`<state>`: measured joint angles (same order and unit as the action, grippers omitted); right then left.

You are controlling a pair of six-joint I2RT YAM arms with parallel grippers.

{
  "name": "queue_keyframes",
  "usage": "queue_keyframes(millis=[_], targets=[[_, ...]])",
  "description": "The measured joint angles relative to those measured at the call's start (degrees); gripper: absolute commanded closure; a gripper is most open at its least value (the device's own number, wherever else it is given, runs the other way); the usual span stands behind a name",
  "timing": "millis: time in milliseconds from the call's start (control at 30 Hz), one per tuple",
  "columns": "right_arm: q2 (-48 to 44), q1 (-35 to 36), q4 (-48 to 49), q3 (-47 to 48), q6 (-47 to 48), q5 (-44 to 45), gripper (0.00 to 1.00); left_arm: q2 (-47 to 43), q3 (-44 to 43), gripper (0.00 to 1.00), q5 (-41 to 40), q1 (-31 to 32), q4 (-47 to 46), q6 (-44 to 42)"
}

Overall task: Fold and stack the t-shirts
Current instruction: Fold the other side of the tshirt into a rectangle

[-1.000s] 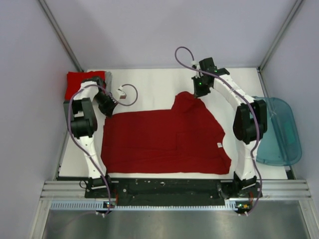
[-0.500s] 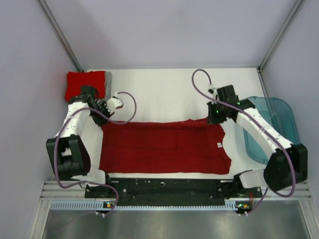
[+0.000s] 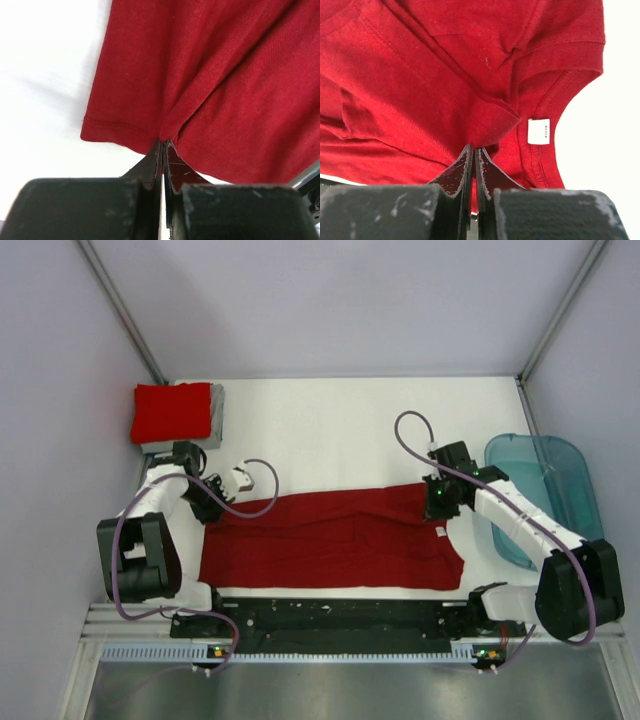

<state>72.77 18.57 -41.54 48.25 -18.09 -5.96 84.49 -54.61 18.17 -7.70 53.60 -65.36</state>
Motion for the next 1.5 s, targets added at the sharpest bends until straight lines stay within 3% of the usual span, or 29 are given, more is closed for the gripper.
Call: queue_keyframes(millis=[300, 500, 1000, 1067, 1233, 1333, 1500], targets=[[-2.7, -2.5, -2.4, 1.7, -2.1, 6.5, 1.00, -2.4, -0.3, 1.00, -4.5, 0.0, -6.3, -0.1], [-7.0, -3.1, -4.4, 3.4, -3.7, 5.9, 1.00, -3.7, -2.8, 1.00, -4.8, 0.2, -10.3, -0.6], [-4.9, -3.3, -6.3, -2.1, -8.2, 4.4, 1.00, -7.3, 5.1, 0.99, -4.5, 0.3, -6.5, -8.4], [-3.3, -3.3, -6.3, -2.3, -8.8, 4.6, 0.99, -7.2, 5.7, 0.94, -4.6, 0.4, -6.0, -9.0], [-1.1, -3.3, -6.7, -2.9, -10.0, 5.7, 0.55, -7.3, 5.8, 0.52, -4.8, 0.7, -5.9, -10.4], [-0.7, -3.3, -7.6, -2.9, -10.3, 6.5, 0.50, -7.4, 5.8, 0.41, -5.6, 0.7, -5.1, -11.6], [-2.1, -3.3, -8.6, -2.9, -11.5, 8.6, 0.49, -8.9, 5.0, 0.36, -6.3, 0.7, -0.8, -14.1]])
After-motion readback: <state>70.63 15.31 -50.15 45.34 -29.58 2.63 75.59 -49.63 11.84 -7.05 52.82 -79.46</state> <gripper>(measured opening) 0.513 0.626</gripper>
